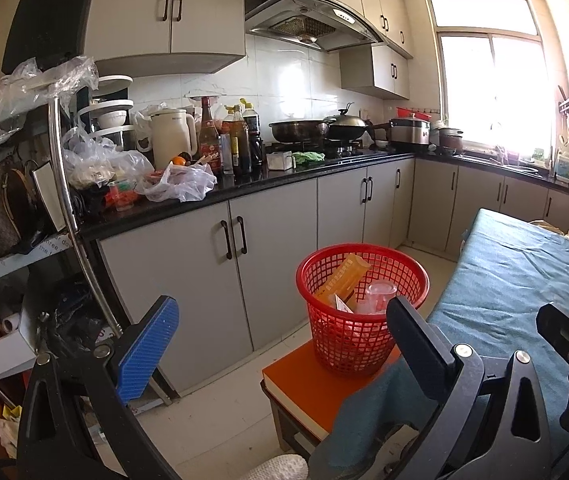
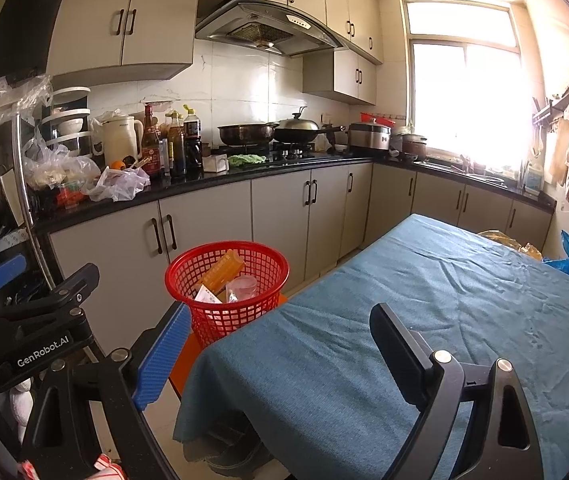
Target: Collect trash
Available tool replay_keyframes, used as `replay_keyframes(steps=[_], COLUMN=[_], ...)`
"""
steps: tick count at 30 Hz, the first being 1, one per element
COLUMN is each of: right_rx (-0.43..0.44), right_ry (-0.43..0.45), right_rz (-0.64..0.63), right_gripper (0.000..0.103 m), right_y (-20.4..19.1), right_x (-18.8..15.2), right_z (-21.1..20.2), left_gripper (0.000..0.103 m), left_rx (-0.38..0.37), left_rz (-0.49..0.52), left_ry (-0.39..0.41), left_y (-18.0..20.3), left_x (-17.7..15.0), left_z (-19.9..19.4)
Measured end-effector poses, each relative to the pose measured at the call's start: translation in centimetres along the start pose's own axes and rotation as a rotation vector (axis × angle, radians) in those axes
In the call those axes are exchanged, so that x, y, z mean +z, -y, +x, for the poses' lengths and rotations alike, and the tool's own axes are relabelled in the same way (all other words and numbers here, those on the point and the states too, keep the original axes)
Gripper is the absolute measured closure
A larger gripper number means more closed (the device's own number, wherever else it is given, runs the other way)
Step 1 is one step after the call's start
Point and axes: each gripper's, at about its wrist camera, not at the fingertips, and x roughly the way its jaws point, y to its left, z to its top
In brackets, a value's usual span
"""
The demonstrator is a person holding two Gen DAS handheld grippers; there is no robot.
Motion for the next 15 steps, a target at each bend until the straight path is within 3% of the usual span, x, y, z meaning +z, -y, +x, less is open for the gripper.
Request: replay_keyframes(steps=[9, 15], right_rx=[0.013, 0.025], right_ry=[-0.022, -0.043], right_rz=[-0.004, 0.008], right_gripper=[0.009, 0.009], right_y=[-0.3, -0.1], right_x=[-0.3, -0.6], right_z=[0.6, 1.1], left_gripper=[0.0, 0.0], left_rx=[0.006, 0.009], left_rz=[-0.003, -0.009], left_ry=[-0.002, -0.052], left_y=[-0.4, -0.9], left_x=[-0.1, 0.0], left_z=[0.3, 1.2])
